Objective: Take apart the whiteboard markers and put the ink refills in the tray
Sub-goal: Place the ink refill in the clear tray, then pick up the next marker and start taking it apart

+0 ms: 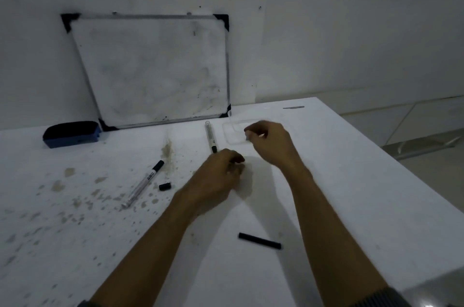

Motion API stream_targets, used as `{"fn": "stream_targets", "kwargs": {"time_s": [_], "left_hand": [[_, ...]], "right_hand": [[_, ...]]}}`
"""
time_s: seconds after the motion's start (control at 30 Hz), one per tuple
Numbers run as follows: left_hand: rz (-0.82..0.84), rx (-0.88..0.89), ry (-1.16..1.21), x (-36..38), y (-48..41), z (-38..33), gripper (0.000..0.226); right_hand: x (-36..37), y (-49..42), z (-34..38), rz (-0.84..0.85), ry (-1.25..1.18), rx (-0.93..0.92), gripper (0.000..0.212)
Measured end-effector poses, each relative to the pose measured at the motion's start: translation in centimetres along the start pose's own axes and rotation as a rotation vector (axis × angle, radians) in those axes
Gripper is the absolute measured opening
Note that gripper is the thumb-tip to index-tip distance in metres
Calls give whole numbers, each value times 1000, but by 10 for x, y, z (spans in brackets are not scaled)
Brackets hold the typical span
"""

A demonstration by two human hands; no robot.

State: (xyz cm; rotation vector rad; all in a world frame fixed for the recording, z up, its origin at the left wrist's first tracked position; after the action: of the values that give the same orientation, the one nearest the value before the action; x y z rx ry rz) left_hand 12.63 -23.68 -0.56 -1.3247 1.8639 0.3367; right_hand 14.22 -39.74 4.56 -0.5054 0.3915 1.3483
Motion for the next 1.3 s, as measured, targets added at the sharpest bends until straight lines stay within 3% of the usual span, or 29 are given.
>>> {"fn": "stream_targets", "kwargs": {"time_s": [0.17, 0.37, 0.43, 0.5, 0.6, 0.8, 0.9, 1.03, 1.17, 1.3], "left_hand": [[28, -143, -199, -75, 14, 4, 23], [-229, -305, -306, -116, 73, 51, 21], [-310, -325, -322, -115, 92, 66, 27], [-344, -357, -356, -110, 109, 78, 37], [-388, -372, -384, -100, 127, 93, 37], [-400, -292, -384, -102, 126, 98, 23], [-414, -192, -191, -111, 125, 87, 25], [-407, -136, 170, -122, 130, 71, 28], [-512, -243, 685, -116, 132, 62, 57], [-409, -204, 872, -89, 129, 44, 32]], "right_hand": [[34, 62, 13, 200, -170, 71, 21], [102, 89, 29, 476, 126, 37, 27], [123, 90, 32, 406, 82, 22, 26], [141, 91, 33, 225, 27, -4, 23], [160, 93, 29, 19, 168, -125, 21], [155, 96, 24, 52, 30, -235, 36], [154, 97, 30, -9, 180, -347, 44], [142, 103, 40, -77, 213, -442, 33], [126, 119, 45, -45, 88, -371, 22], [116, 153, 44, -21, 10, -273, 24]]}}
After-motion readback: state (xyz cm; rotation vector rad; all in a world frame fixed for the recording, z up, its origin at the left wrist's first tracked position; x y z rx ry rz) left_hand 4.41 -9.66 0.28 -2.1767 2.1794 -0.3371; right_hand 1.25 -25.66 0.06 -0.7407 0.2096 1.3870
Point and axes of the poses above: each hand's wrist, its own y-axis away from the middle knuckle, its own x-axis out of the palm, z = x × y, the point moved 4 cm from there along -y, towards the middle knuckle, and after that the axes turned 5 degrees about x, right-handed, at the moved point
